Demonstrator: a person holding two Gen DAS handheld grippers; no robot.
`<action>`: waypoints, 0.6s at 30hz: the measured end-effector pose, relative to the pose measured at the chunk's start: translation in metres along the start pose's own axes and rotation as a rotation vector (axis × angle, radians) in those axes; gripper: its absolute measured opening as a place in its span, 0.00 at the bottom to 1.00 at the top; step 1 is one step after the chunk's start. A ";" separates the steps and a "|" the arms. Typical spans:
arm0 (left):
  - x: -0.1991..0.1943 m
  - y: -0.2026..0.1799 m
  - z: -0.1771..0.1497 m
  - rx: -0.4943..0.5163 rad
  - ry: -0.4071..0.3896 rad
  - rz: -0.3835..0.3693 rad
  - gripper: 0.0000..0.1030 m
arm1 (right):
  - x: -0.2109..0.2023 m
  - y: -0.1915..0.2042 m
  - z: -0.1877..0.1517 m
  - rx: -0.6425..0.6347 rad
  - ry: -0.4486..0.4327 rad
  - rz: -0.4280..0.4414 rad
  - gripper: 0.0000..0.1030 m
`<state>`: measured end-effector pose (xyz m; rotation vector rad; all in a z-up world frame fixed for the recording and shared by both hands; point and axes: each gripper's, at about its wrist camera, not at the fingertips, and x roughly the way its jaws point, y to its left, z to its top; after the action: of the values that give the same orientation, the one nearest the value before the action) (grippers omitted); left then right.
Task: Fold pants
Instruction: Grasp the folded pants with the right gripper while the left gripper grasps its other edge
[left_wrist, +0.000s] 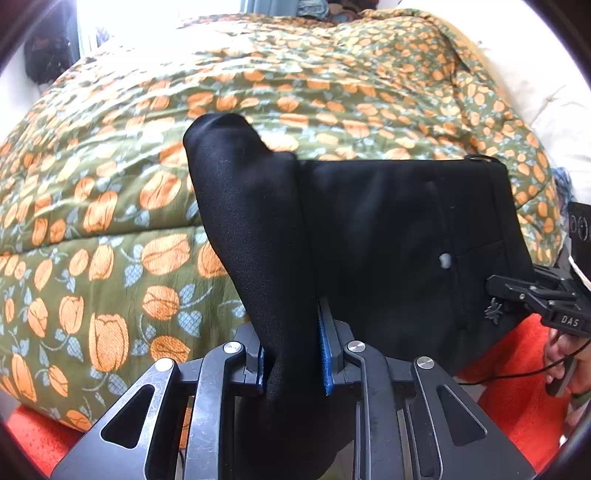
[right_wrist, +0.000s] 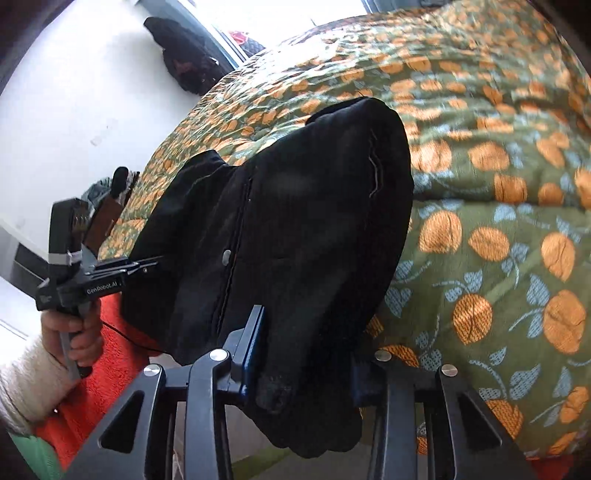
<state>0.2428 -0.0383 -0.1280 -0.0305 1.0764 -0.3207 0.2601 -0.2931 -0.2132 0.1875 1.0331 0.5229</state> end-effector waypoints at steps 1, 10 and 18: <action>-0.009 -0.005 0.004 0.007 -0.024 -0.019 0.20 | -0.004 0.008 0.003 -0.015 -0.015 0.005 0.34; -0.059 0.000 0.103 0.044 -0.263 0.006 0.20 | -0.031 0.038 0.095 -0.106 -0.198 0.048 0.32; 0.011 0.055 0.165 -0.002 -0.271 0.082 0.22 | 0.030 -0.001 0.195 -0.059 -0.212 0.034 0.33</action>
<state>0.4042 -0.0103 -0.0686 -0.0307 0.8072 -0.2342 0.4397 -0.2610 -0.1379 0.2037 0.8079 0.5512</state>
